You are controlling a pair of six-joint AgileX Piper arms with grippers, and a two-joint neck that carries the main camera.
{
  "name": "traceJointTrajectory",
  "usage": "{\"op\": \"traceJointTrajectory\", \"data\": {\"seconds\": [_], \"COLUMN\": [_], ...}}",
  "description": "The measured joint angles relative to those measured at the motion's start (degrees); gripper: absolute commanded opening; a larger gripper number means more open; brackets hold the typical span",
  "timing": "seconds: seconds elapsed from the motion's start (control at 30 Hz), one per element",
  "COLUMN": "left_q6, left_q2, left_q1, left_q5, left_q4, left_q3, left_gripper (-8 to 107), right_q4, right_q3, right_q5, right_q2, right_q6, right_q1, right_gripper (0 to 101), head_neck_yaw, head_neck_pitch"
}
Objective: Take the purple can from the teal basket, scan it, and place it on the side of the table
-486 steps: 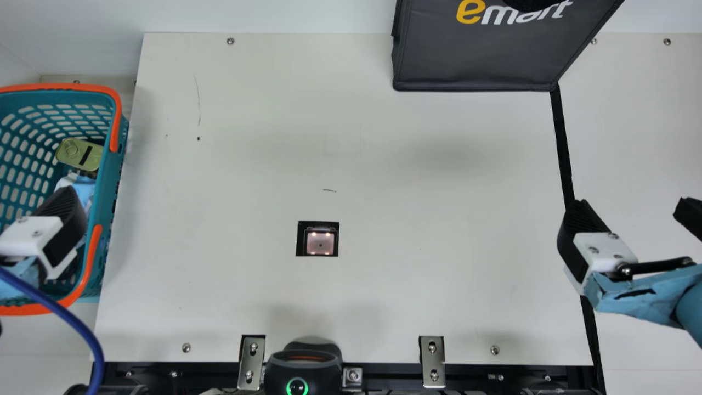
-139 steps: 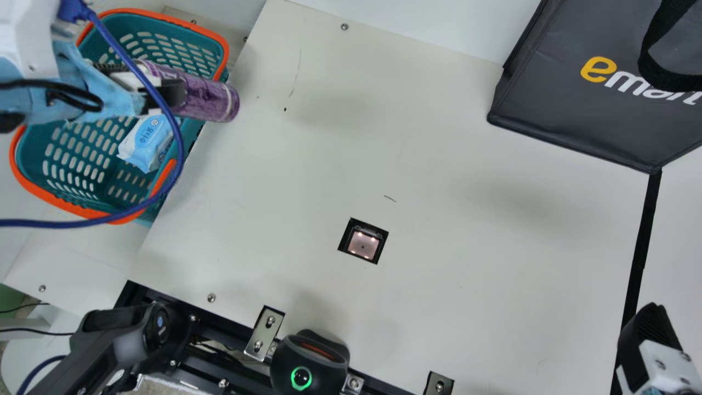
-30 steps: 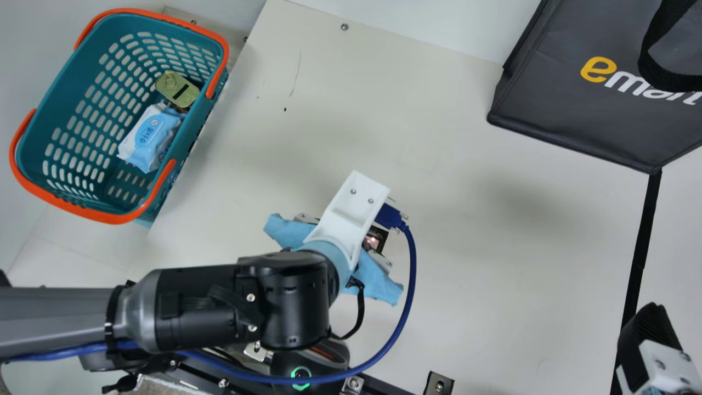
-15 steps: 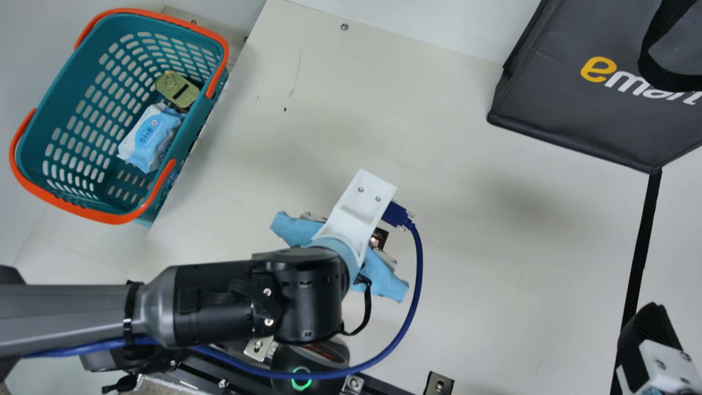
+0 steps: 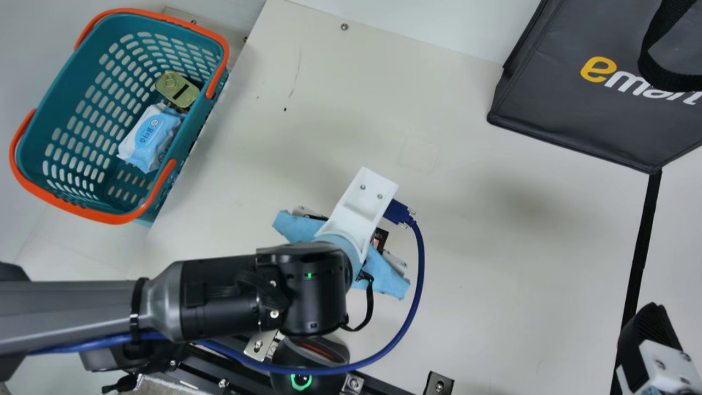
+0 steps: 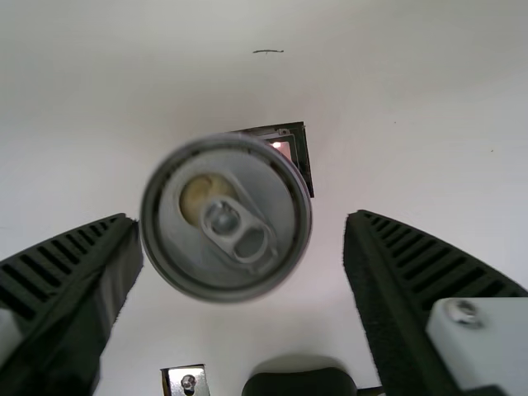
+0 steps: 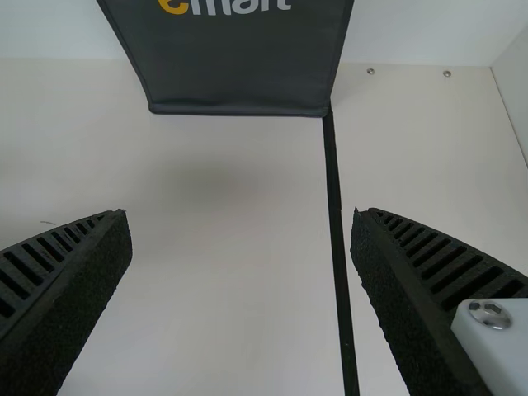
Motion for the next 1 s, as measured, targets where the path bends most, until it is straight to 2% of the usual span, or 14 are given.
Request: {"op": "traceJointTrajectory", "data": {"seconds": [0.07, 0.43, 0.8, 1.0], "left_q6": [0.1, 2.6, 9.7, 14.3], "left_q2": [0.0, -2.6, -12.2, -18.5], "left_q1": [0.0, 0.5, 3.5, 7.4], "left_q5": [0.0, 0.0, 0.0, 0.0], "left_q4": [-0.1, -1.0, -4.0, -4.4], "left_q3": [0.0, -0.9, -2.3, -0.4], "left_gripper": [90, 90, 90, 90], "right_q4": [0.0, 0.0, 0.0, 0.0], "right_q3": [0.0, 0.0, 0.0, 0.0], "right_q5": [0.0, 0.0, 0.0, 0.0], "right_q2": [0.0, 0.0, 0.0, 0.0], "right_q6": [0.0, 0.0, 0.0, 0.0], "right_q1": [0.0, 0.0, 0.0, 0.0], "right_gripper": [95, 95, 95, 95], "head_neck_yaw": [0.1, 0.1, 0.1, 0.1], "head_neck_pitch": [0.0, 0.0, 0.0, 0.0]}}
